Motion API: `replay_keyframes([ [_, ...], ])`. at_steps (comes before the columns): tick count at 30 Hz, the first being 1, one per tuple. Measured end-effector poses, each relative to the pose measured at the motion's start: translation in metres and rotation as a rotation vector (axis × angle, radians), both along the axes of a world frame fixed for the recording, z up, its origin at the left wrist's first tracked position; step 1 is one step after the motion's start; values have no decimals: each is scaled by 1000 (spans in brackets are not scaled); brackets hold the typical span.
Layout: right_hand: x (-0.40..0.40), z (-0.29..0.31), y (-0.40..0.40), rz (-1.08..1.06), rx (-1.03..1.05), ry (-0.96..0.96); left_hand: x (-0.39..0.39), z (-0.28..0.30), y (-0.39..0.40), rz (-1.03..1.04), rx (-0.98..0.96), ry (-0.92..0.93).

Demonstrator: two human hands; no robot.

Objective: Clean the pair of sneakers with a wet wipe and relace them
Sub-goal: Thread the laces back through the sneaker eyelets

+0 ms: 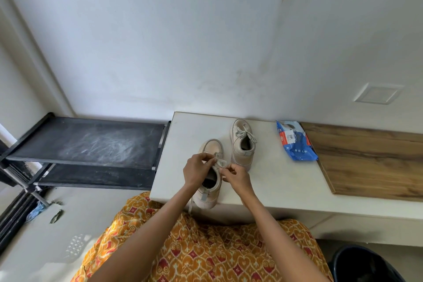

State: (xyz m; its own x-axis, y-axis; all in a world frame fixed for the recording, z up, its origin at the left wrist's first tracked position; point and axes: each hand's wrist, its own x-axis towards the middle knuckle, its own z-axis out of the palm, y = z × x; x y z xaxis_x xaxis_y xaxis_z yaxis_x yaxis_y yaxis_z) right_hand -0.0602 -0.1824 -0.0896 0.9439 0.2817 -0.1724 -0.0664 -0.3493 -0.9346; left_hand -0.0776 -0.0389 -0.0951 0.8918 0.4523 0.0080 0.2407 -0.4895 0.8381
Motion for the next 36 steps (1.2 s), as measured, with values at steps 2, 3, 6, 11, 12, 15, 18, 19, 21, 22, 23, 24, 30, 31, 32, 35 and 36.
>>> replay_keyframes([
  [2,2,5,-3,8,-51,-16,2,-1,3,-39,-13,-9],
  [3,4,7,-4,-12,-63,-54,3,-1,5,-64,-15,-7],
  [6,15,20,-3,-95,-103,-289,8,-1,12,-155,-5,13],
  [11,39,39,18,392,-376,-218,13,8,26,-286,36,42],
  [12,42,38,20,467,-481,-209,12,10,30,-304,46,52],
  [15,44,34,22,436,-501,-193,11,13,33,-328,132,67],
  [18,42,29,22,377,-397,-164,10,13,33,-298,195,70],
  [19,43,27,21,355,-378,-159,11,12,34,-295,218,88],
  [21,42,24,21,331,-356,-156,14,14,39,-323,233,143],
  [22,42,25,20,329,-345,-152,16,16,42,-350,230,171],
  [23,42,25,20,324,-334,-151,18,19,46,-382,231,198],
  [24,42,25,20,318,-330,-154,20,23,51,-413,227,233],
  [30,42,21,20,277,-315,-142,17,55,64,-178,-642,-21],
  [31,41,20,20,269,-298,-135,19,60,65,-84,-821,-122],
  [32,40,21,19,262,-279,-128,21,63,66,-8,-1007,-218],
  [35,39,23,19,257,-244,-109,26,69,74,142,-1370,-417],
  [36,39,23,20,258,-238,-102,26,70,75,175,-1376,-433],
])
